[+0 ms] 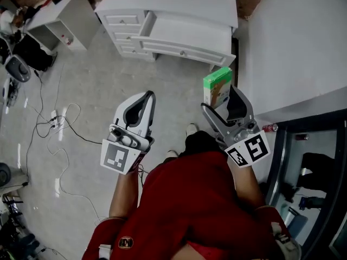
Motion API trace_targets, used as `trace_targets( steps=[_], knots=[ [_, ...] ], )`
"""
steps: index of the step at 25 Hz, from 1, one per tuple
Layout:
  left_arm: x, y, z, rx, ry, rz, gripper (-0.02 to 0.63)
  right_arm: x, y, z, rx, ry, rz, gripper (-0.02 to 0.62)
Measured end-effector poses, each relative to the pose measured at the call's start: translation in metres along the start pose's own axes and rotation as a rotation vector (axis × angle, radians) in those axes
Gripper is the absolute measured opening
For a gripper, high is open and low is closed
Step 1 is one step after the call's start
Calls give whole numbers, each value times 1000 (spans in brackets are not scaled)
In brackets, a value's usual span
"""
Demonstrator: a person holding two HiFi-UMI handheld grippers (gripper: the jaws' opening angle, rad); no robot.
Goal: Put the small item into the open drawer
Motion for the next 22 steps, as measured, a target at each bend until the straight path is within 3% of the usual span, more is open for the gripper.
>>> trace_targets(
  steps=[10,17,22],
  knots=[
    [-33,73,-72,24,42,-17,0,-30,-75,-78,-14,26,25,367],
    [-64,132,-167,22,107,-52,0,-52,-174,-149,-27,63,68,367],
    [-84,179,-245,45,128,-53,0,-64,-242,-207,19,129,88,367]
  ],
)
Point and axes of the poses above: the fingertips, and each gripper's own axes: z backward along the fingers, y to its left, x out of its top, the point moved 4 cm from there along z, backward along the fingers
